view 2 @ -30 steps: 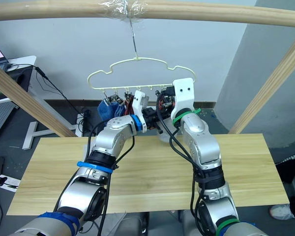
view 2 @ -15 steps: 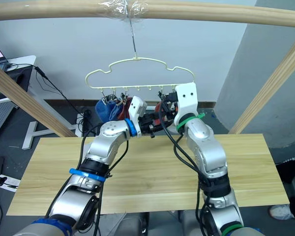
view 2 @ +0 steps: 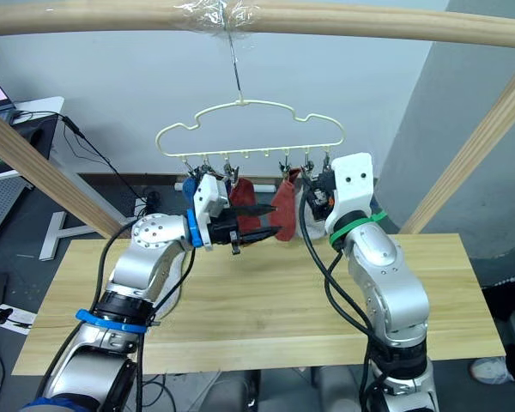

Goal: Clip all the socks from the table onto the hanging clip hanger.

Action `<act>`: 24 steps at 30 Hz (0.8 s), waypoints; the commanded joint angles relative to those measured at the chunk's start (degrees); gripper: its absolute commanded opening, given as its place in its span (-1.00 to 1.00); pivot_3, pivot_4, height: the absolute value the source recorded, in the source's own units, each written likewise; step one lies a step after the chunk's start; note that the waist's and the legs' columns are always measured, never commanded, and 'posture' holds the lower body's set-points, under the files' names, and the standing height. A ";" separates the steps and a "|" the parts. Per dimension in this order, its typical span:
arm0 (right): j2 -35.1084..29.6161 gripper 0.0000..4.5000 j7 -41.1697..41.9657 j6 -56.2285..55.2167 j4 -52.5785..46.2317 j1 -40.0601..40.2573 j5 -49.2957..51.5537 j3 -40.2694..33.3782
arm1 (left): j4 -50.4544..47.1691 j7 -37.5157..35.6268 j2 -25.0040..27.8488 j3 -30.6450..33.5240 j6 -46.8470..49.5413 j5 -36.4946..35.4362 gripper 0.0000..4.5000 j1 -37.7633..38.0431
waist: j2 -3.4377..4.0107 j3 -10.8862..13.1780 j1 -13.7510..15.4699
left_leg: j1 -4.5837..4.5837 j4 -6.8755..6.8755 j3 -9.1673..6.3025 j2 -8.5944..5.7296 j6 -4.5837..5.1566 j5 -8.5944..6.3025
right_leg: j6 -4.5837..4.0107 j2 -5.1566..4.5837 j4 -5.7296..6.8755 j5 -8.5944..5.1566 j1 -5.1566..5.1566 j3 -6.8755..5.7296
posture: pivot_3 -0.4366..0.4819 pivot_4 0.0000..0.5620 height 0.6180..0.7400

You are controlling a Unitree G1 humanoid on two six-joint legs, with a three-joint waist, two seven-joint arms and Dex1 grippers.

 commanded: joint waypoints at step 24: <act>3.39 0.07 -7.90 -10.93 20.67 -10.00 -3.56 -4.22 | -2.22 -4.78 2.92 1.73 0.50 -3.74 0.00 -2.99 | 0.07 0.04 -0.05 | -0.08 -0.06 0.04 0.02 0.01 -0.01 | -0.01 0.02 -0.12 0.01 -0.02 -0.04 | -0.18 -0.06 0.67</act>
